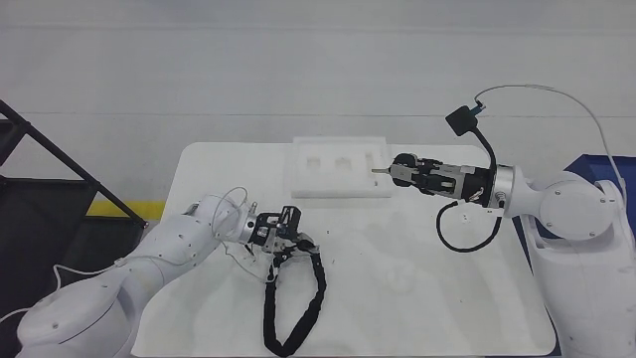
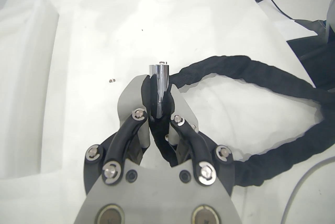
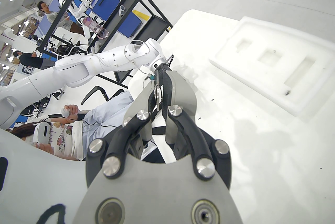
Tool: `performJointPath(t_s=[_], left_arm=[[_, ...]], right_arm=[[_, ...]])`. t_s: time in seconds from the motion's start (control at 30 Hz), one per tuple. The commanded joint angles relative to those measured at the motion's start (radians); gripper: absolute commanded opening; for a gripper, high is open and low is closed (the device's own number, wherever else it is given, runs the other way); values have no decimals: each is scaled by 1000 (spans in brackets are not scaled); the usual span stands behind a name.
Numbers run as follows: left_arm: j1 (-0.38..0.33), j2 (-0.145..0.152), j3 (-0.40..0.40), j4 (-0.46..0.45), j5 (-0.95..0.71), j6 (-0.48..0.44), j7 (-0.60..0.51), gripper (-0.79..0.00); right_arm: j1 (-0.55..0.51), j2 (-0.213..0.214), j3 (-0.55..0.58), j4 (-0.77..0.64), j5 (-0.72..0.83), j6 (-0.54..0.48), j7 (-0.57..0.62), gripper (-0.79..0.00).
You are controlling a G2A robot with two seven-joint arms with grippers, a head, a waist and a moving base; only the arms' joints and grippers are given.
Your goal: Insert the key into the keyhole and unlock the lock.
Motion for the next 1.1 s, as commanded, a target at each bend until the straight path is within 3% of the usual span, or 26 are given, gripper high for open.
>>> performJointPath(t_s=[0.0, 0.4, 0.6, 0.8, 1.07], left_arm=[[-2, 12, -4, -30, -10, 10, 8, -785], [-46, 128, -61, -281, -78, 45, 43, -785], [-37, 180, -130, -394, -115, 73, 71, -785], [-3, 212, -203, -489, -126, 129, 56, -785], [48, 234, -293, -607, -153, 237, -53, -785]], right_arm=[[0, 0, 0, 0, 0, 0, 0, -785], [-7, 0, -5, 0, -1, 3, -8, -785], [-17, 8, -36, -20, -36, 77, 22, -785], [-24, 18, -46, -78, -47, 141, 52, -785], [-47, 29, -47, -160, -54, 214, 50, -785]])
